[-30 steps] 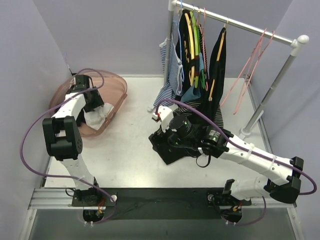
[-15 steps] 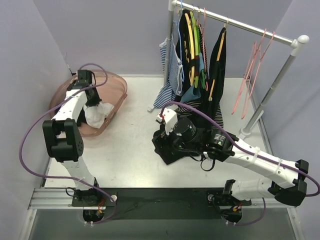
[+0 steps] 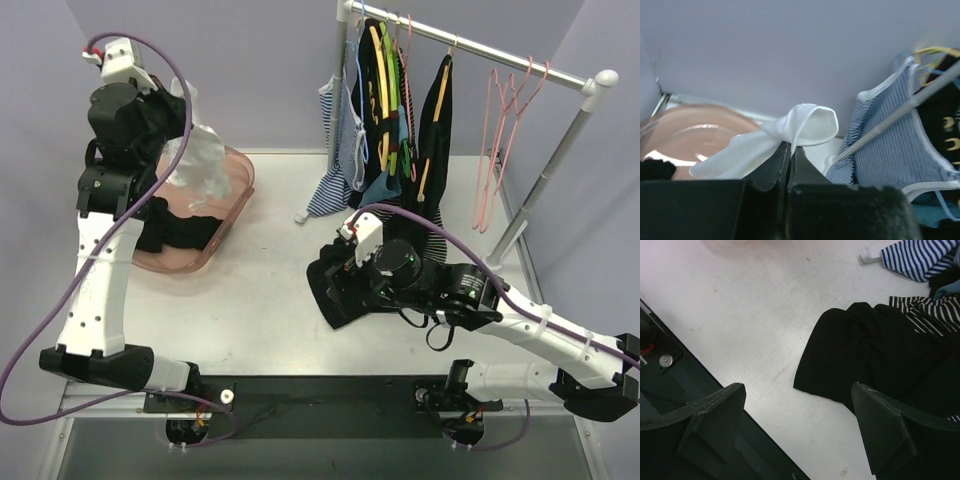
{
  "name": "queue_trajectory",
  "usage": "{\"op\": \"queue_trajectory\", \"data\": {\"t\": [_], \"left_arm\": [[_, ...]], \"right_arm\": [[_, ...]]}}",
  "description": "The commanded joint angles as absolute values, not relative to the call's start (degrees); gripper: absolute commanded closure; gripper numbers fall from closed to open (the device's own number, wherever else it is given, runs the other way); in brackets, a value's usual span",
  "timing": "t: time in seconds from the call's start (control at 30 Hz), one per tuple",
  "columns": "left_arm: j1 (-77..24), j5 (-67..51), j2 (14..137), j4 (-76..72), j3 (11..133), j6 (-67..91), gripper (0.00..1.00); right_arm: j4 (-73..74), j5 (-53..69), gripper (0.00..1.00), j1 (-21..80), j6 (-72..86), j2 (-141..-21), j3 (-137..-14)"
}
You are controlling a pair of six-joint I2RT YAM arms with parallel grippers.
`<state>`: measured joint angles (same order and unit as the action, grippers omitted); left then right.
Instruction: Place the tank top on the hanger
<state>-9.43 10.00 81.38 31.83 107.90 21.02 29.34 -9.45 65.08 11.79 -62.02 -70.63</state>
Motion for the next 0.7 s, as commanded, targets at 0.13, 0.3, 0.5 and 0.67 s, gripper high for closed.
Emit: {"op": "queue_trajectory", "data": {"t": [0.13,0.3,0.5,0.67], "left_arm": [[-16.87,0.89,76.12,20.48,114.61,23.99,1.00],[-24.86,-1.84,73.13,19.60,109.79,27.15,1.00],[-30.66,-2.55,65.05,16.79,93.89,33.92,1.00],[-31.20,-1.41,59.59,15.39,73.11,40.24,1.00]], "right_arm": [[31.55,-17.48,0.09,64.16,12.39,-56.17,-69.35],[32.95,-19.95,0.09,63.90,12.66,-53.27,-67.77],[35.15,-21.80,0.08,63.11,12.83,-49.66,-65.66],[35.95,-21.62,0.09,62.58,13.09,-49.48,-64.07]]}}
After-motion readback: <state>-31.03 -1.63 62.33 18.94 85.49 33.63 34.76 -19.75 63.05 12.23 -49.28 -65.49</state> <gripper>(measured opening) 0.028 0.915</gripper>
